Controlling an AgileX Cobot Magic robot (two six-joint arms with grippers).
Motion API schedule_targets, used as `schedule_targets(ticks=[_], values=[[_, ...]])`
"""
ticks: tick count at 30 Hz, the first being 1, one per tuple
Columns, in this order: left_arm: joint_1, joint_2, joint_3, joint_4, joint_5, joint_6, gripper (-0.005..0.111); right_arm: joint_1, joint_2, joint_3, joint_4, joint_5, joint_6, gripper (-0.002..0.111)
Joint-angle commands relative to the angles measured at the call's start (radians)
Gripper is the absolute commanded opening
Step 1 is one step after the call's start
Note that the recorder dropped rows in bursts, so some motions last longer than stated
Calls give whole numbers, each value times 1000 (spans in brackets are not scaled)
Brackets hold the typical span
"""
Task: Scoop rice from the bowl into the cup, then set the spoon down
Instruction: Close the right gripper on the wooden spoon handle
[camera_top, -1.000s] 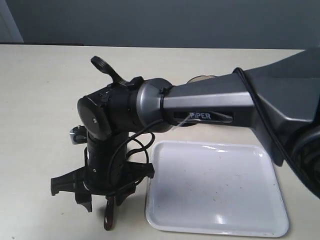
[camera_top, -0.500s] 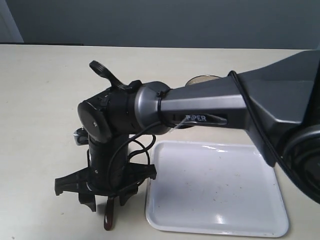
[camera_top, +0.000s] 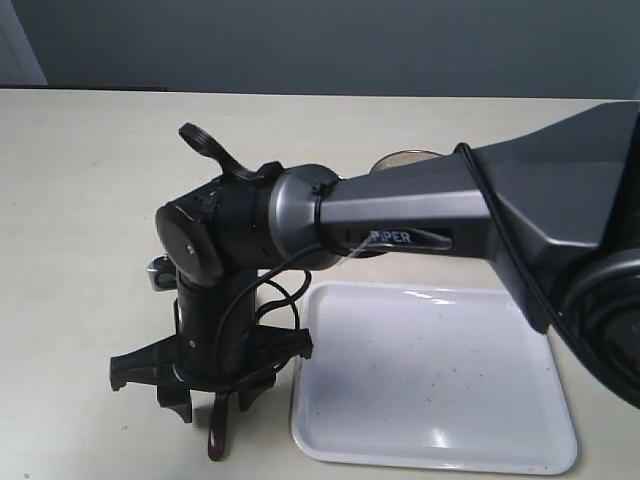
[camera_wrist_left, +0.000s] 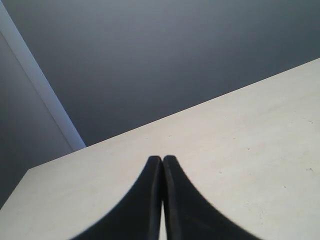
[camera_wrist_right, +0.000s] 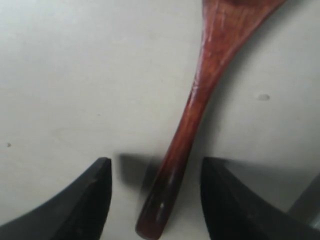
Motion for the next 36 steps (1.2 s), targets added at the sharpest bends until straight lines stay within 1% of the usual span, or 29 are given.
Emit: schedule_targets(ticks=[1, 10, 12, 16, 17, 23, 25, 26, 28, 30, 36], values=[[-9, -5, -2, 1, -2, -5, 0, -1, 15, -3, -7, 9, 0, 53], [-9, -5, -2, 1, -2, -5, 0, -1, 19, -3, -5, 9, 0, 52], [-9, -5, -2, 1, -2, -5, 0, -1, 21, -3, -5, 10, 0, 47], [-9, -5, -2, 1, -2, -5, 0, -1, 23, -3, -3, 10, 2, 28], [-9, -5, -2, 1, -2, -5, 0, -1, 23, -3, -3, 15, 5, 26], [-9, -5, -2, 1, -2, -5, 0, -1, 23, -3, -3, 28, 18, 26], [-9, -5, -2, 1, -2, -5, 0, -1, 23, -3, -3, 34, 18, 21], [-9, -5, -2, 1, -2, -5, 0, -1, 23, -3, -6, 36, 18, 16], [-9, -5, -2, 1, -2, -5, 0, -1, 23, -3, -9, 36, 18, 1], [-9, -5, -2, 1, -2, -5, 0, -1, 23, -3, -16, 35, 18, -1], [-9, -5, -2, 1, -2, -5, 0, -1, 18, -3, -32, 55, -10, -1]])
